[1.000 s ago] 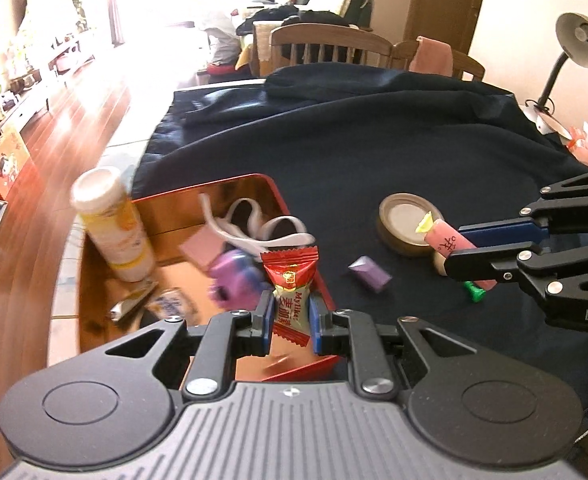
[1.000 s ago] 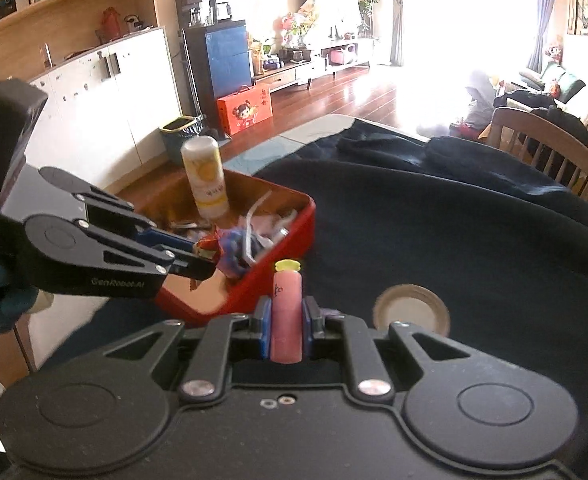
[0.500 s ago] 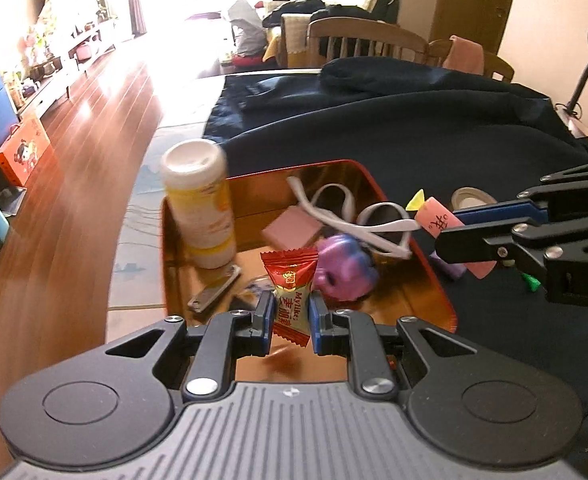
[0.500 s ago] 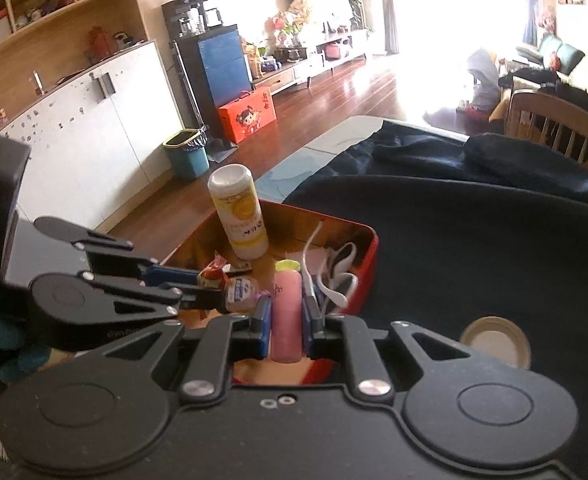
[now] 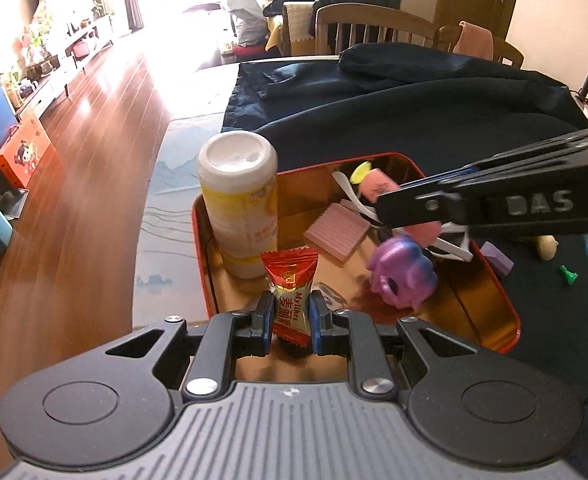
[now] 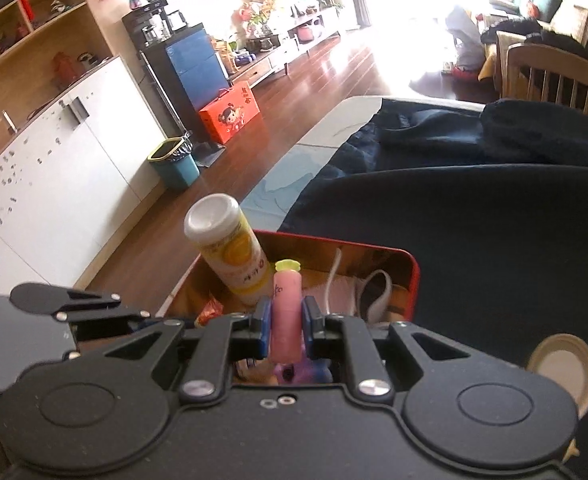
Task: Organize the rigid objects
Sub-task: 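Release the pink tube into the tin with the right tool while the left tool releases the candy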
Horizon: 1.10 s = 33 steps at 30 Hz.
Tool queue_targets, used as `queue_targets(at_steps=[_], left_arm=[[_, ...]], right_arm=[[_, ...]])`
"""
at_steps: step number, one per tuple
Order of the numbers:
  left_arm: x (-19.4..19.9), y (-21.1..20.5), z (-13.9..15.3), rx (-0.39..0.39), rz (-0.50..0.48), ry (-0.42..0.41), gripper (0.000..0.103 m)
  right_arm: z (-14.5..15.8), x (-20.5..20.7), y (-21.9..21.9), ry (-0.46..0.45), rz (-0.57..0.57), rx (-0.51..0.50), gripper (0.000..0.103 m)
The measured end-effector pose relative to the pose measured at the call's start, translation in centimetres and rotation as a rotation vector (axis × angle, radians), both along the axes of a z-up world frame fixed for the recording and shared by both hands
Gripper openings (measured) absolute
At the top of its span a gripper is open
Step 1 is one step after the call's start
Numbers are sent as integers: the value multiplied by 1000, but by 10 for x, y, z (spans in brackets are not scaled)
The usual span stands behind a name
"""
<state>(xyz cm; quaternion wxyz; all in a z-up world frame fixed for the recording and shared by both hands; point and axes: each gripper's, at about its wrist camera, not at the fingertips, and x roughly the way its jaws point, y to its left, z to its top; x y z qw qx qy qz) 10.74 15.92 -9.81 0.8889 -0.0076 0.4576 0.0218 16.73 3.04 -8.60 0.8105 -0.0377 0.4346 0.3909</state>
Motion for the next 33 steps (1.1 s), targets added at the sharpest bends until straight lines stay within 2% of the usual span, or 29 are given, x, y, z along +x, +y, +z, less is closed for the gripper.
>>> queue_targets(at_steps=[6, 22, 33], left_arm=[[10, 10, -6, -11, -5, 28, 17], [26, 16, -22, -24, -23, 81, 18], [26, 12, -21, -12, -26, 86, 18]], right_arm=[[-14, 7, 21, 12, 4, -42, 15], [-36, 15, 34, 54, 18, -114, 17], [-19, 8, 24, 24, 6, -70, 24]])
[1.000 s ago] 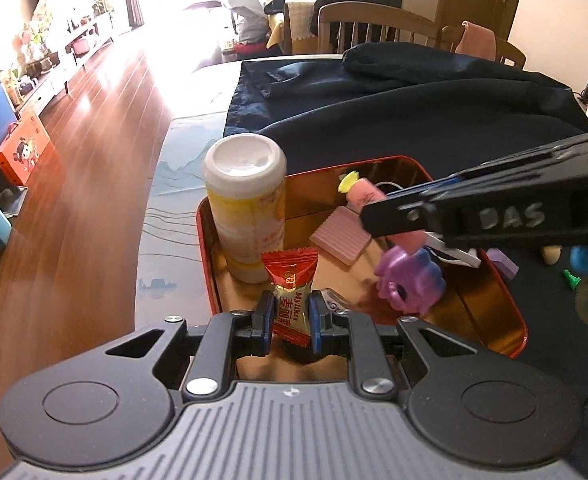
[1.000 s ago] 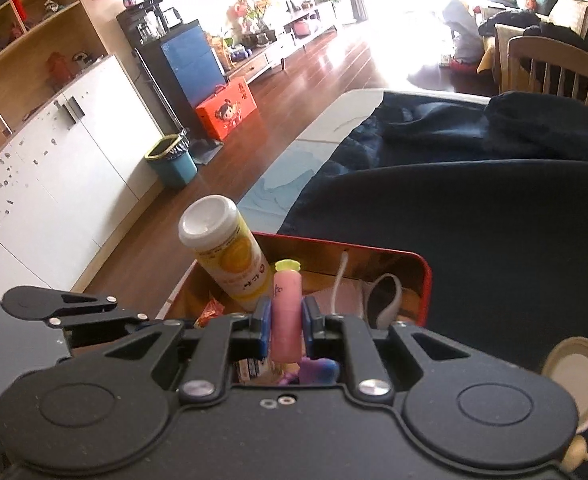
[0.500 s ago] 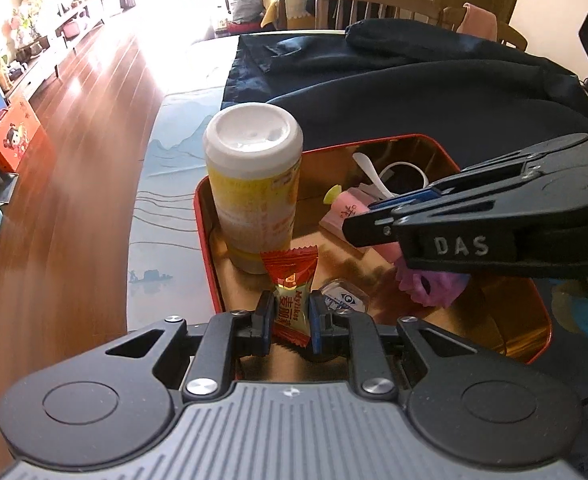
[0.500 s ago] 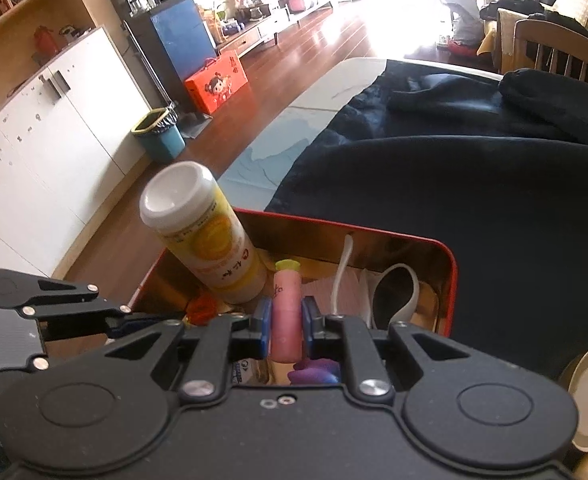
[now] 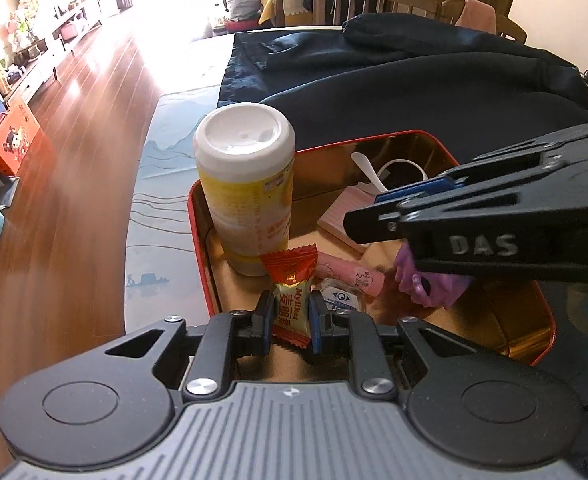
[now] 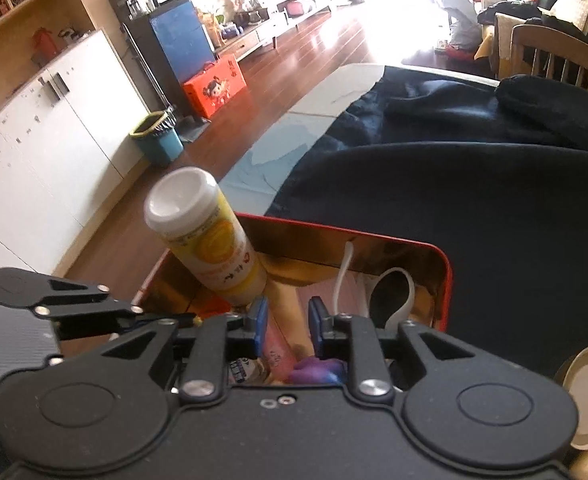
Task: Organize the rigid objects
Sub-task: 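Release the pink tube into the tin with the right tool while the left tool releases the candy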
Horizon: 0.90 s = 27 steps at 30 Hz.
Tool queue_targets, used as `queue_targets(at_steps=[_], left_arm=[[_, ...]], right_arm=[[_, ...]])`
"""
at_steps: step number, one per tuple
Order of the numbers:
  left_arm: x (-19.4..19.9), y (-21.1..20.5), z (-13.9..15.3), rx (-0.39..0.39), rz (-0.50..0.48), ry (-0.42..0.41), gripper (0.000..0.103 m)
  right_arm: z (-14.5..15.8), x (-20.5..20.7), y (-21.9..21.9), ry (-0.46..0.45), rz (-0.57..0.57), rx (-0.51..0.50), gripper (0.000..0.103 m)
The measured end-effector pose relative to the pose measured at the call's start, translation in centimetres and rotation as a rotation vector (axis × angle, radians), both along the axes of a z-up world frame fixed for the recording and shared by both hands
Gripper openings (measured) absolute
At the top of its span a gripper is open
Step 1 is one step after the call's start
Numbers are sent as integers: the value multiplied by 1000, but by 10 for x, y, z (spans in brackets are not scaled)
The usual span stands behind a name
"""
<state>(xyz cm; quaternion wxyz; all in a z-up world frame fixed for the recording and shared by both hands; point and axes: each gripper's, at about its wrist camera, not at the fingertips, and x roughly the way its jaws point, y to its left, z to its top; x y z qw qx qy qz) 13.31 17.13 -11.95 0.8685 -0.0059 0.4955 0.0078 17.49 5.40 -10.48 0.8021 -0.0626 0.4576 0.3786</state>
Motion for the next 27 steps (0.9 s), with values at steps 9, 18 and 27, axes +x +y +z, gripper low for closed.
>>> queue_targets(at_steps=[9, 18, 27], left_arm=[[-6, -5, 1, -8, -2, -10, 38], [-17, -16, 12, -26, 16, -52, 49], [-34, -38, 34, -27, 35, -118, 53]], right_arm=[[17, -13, -25, -23, 4, 51, 34], [34, -32, -53, -77, -2, 87, 43], [46, -41, -87, -127, -56, 102, 62]])
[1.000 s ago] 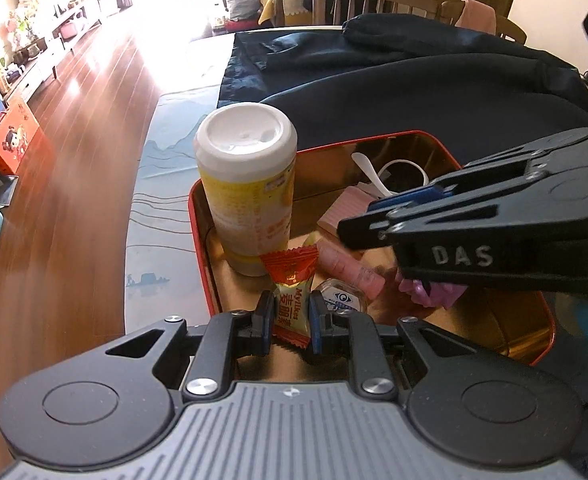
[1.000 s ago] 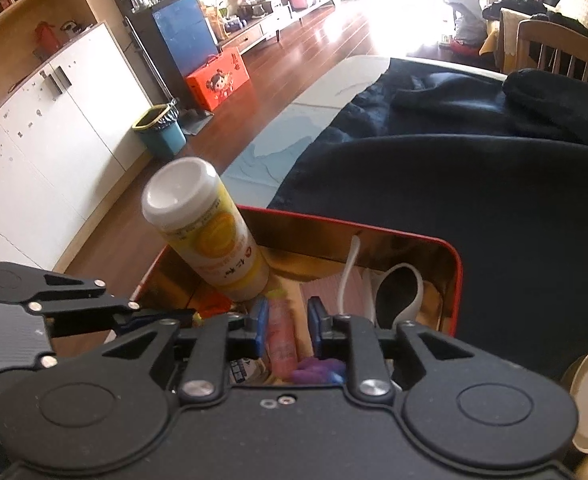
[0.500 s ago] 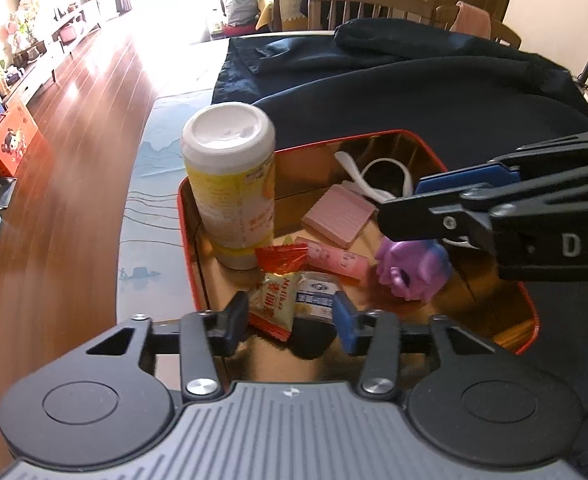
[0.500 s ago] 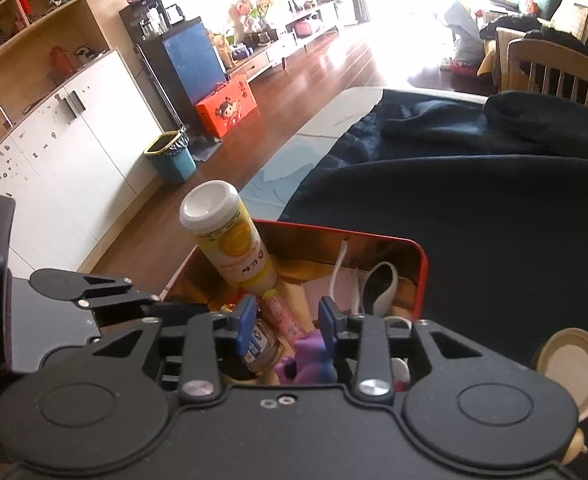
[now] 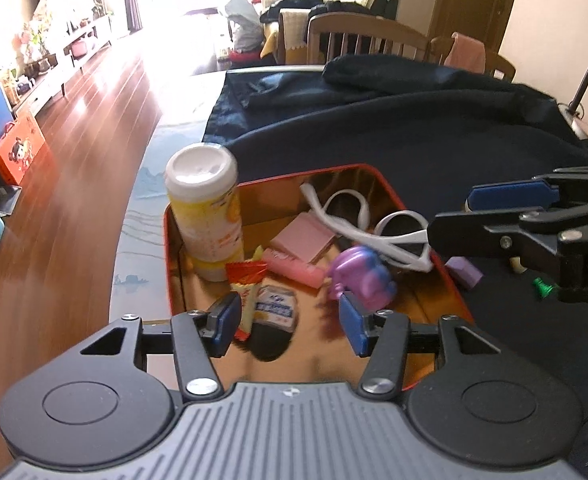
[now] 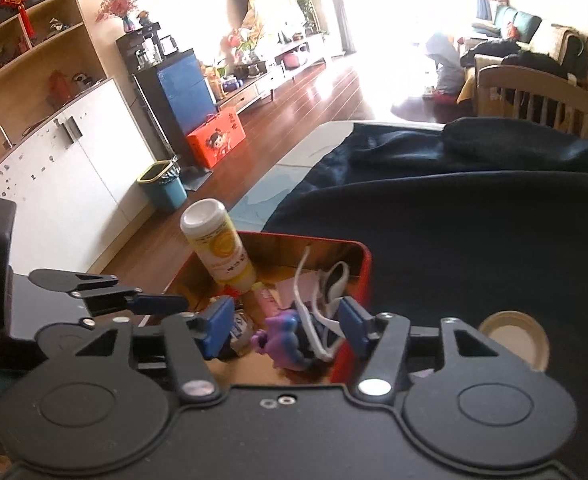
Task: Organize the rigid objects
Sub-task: 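Release the pink tube into the tin with the right tool while the left tool releases the candy, then move both tools back toward the purple block and cream ball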
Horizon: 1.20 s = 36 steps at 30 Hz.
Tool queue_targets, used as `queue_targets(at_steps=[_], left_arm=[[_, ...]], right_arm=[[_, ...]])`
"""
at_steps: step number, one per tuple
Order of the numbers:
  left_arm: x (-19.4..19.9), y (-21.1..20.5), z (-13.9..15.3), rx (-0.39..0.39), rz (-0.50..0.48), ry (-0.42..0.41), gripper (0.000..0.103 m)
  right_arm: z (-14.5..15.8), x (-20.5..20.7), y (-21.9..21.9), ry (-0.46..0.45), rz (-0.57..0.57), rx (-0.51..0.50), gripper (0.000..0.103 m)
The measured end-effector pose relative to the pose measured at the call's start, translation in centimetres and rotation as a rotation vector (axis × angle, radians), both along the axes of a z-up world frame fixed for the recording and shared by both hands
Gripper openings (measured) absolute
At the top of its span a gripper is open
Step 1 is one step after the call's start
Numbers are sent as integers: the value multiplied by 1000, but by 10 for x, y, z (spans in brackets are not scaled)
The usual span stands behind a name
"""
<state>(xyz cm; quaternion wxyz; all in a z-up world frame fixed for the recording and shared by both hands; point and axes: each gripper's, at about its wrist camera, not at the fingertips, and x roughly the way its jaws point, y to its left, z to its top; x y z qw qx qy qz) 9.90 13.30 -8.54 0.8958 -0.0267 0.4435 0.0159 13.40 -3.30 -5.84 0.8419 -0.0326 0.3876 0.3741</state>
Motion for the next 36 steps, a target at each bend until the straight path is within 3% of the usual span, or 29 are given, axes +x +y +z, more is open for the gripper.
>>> queue_targets(at_steps=[5, 11, 16, 20, 26, 30, 36], left_arm=[[-8, -17, 12, 1, 5, -35, 54], [-12, -41, 21, 16, 18, -66, 68], [-11, -67, 25, 9, 26, -81, 69], [-10, -87, 26, 3, 32, -96, 73], [-4, -118, 24, 3, 30, -104, 74], [1, -137, 23, 1, 27, -114, 80], [13, -159, 19, -14, 24, -115, 83]], right_arm=[[4, -5, -24, -12, -5, 1, 70], [8, -10, -56, -29, -15, 5, 82], [10, -15, -85, -87, -22, -15, 90], [8, -15, -107, -136, -52, -44, 93], [-1, -10, -138, -131, -71, -49, 98], [-6, -7, -157, -124, -79, -50, 102], [-13, -4, -179, -128, -65, -70, 102]])
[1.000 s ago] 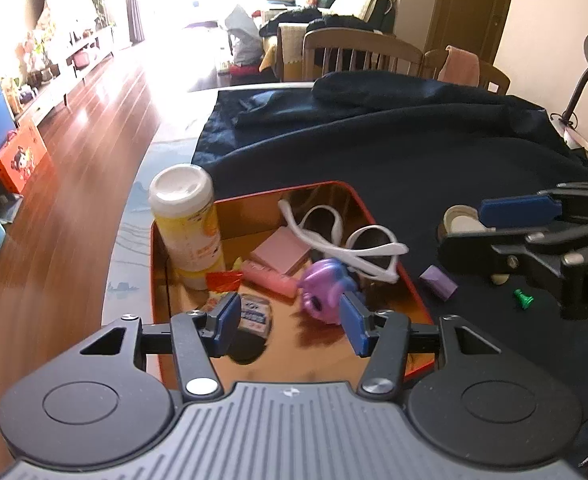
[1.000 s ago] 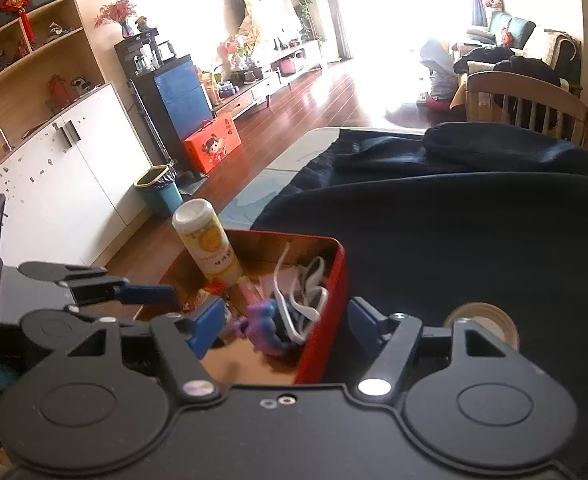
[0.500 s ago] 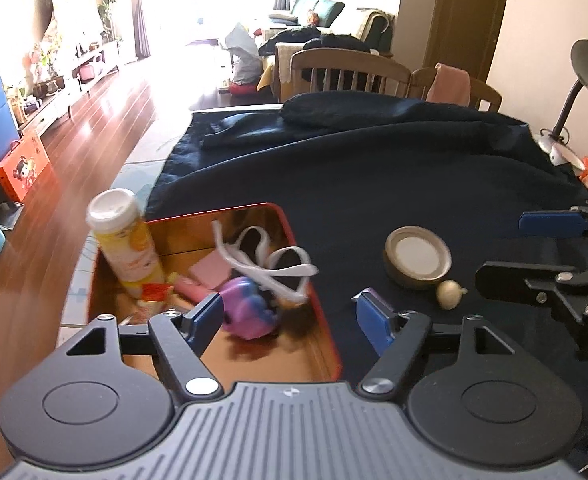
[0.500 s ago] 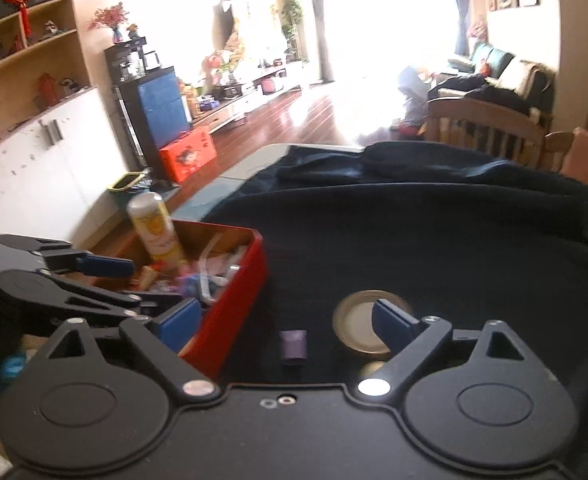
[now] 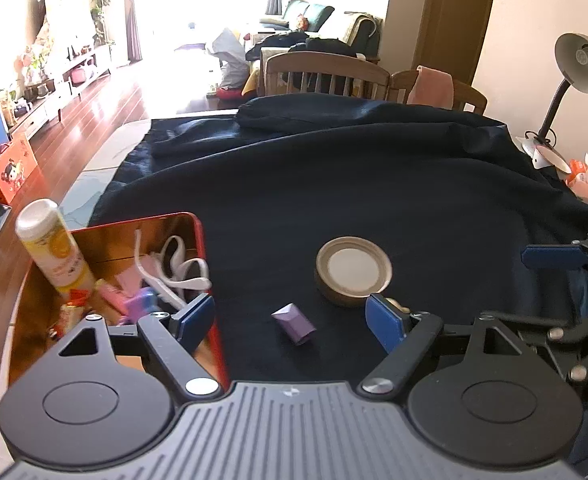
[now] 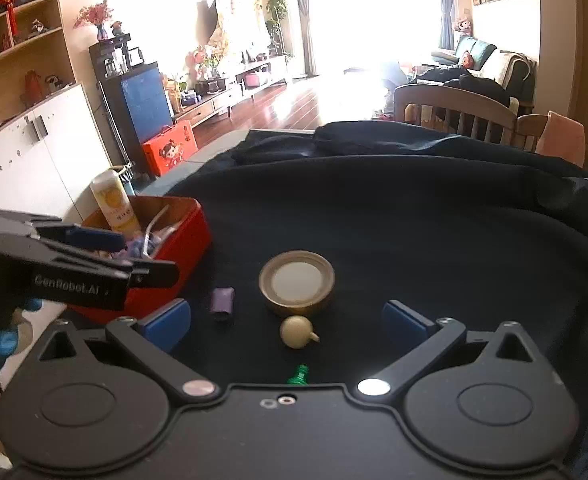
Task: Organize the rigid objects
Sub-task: 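Move both tools back toward the purple block and cream ball, then grasp the purple block with the left tool while the right tool grasps the green pin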
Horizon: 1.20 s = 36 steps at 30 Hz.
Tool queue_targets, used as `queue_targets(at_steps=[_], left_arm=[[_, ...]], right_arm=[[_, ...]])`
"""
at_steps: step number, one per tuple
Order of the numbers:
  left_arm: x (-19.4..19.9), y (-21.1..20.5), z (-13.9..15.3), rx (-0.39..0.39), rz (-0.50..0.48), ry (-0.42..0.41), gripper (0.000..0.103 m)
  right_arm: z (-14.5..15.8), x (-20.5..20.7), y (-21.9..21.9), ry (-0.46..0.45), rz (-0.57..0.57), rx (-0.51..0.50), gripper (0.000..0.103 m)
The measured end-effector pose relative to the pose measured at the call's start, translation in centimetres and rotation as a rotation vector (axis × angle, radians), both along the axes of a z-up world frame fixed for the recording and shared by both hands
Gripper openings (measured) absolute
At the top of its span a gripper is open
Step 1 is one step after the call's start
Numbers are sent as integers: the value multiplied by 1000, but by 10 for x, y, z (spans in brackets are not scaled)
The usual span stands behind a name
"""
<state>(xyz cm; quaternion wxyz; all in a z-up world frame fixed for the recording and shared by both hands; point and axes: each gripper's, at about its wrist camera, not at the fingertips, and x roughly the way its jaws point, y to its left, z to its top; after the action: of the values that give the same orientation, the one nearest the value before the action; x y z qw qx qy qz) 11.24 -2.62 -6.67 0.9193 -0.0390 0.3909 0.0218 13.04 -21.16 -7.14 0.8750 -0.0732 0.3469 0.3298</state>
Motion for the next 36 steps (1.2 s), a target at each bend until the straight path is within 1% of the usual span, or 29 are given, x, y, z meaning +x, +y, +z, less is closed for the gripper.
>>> queue_targets(at_steps=[4, 8, 12, 17, 19, 23, 29, 32, 34, 35, 36], left_arm=[[9, -12, -6, 0, 5, 3, 83], [16, -20, -18, 0, 23, 32, 83], [22, -24, -34, 14, 54, 72, 83], [28, -26, -44, 16, 70, 79, 83], [29, -27, -47, 4, 74, 77, 83], [34, -32, -53, 14, 76, 80, 83], [42, -40, -63, 39, 117, 105, 83], [48, -40, -68, 40, 136, 120, 82], [51, -37, -72, 35, 154, 136, 73], [53, -35, -74, 25, 159, 146, 65], [55, -33, -76, 15, 166, 158, 61]], right_arm=[[-9, -1, -9, -5, 22, -34, 102], [-20, -1, -13, 25, 48, -56, 102], [-31, -1, -14, 43, 72, -77, 102], [-44, 2, -7, 59, 111, -107, 101], [-48, 3, -6, 66, 128, -116, 100], [-54, 4, -2, 78, 148, -127, 98], [-61, 11, 4, 100, 165, -136, 91], [-65, 15, 6, 108, 172, -143, 84], [-68, 16, 8, 116, 176, -149, 79], [-69, 17, 9, 123, 182, -149, 77], [-70, 17, 10, 126, 186, -151, 74]])
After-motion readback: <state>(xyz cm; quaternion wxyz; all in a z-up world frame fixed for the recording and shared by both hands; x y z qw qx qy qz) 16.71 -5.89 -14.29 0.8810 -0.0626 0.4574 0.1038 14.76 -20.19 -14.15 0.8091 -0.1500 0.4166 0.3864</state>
